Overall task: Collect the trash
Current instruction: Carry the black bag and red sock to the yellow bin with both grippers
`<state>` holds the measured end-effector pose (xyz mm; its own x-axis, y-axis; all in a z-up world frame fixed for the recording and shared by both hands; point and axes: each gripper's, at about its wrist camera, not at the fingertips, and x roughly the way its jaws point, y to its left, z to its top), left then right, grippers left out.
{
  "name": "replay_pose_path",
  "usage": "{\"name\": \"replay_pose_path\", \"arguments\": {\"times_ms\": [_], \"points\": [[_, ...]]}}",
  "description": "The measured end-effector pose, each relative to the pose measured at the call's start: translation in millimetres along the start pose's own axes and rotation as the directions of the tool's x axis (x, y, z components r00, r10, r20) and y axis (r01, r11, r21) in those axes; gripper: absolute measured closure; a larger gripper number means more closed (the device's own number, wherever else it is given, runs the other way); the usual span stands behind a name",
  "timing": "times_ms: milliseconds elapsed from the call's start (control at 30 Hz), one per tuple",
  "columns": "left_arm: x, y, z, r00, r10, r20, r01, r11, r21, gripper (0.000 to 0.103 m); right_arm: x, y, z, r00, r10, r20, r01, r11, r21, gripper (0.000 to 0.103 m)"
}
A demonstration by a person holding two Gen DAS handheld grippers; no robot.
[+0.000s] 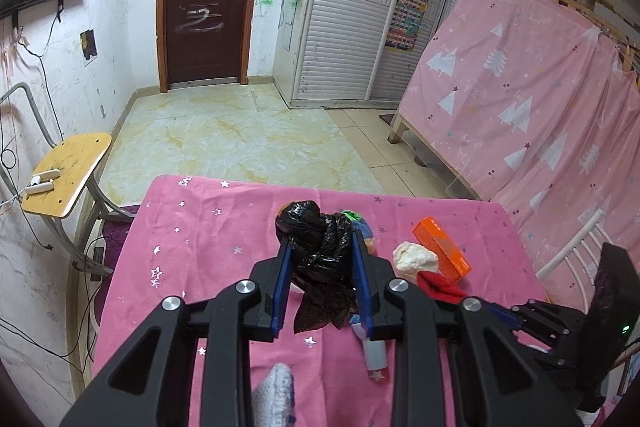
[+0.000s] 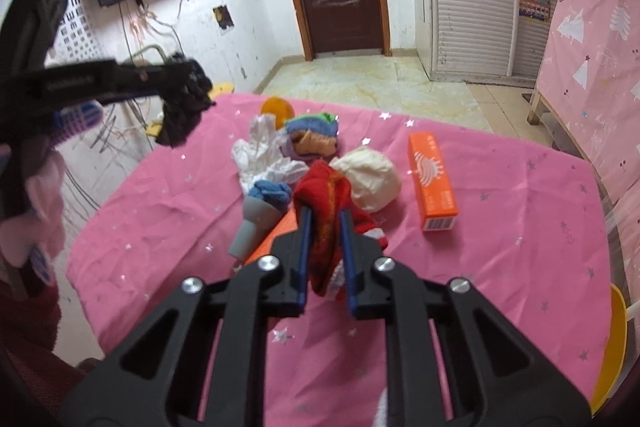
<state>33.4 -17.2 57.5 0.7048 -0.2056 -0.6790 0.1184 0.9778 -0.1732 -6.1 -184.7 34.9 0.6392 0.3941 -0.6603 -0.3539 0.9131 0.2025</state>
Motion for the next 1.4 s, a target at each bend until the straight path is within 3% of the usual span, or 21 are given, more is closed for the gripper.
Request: {"name": "replay_pose_path", "arguments": {"times_ms": [300, 800, 1100, 1400], "points": [[-2.7, -32.9, 2.0, 1.0, -0.019, 0.001, 0.019, 0.999, 0.048, 0.083, -38.9, -26.3, -2.2, 0.996, -0.022, 0.088, 0.017, 0.998, 0.06, 0.089], [4.8, -139.3, -4.7, 0.997, -0.077, -0.03, 0.081, 0.979, 0.185, 0.083, -107.9, -126.8, -33.2, 0.968, -0.169, 0.186, 0.125, 0.965, 0.229, 0.089], [14.1, -208.0, -15.1, 0.988, -0.138, -0.071, 0.152, 0.951, 0.268, 0.083, -134.7, -195.9, -74.3, 0.94, -0.305, 0.152, 0.236, 0.905, 0.354, 0.089], [22.1, -274.7, -26.5, 0.97, -0.204, -0.132, 0.238, 0.912, 0.335, 0.083, -131.7, -231.4, -104.3, 0.932, -0.351, 0.087, 0.288, 0.867, 0.407, 0.088]]}}
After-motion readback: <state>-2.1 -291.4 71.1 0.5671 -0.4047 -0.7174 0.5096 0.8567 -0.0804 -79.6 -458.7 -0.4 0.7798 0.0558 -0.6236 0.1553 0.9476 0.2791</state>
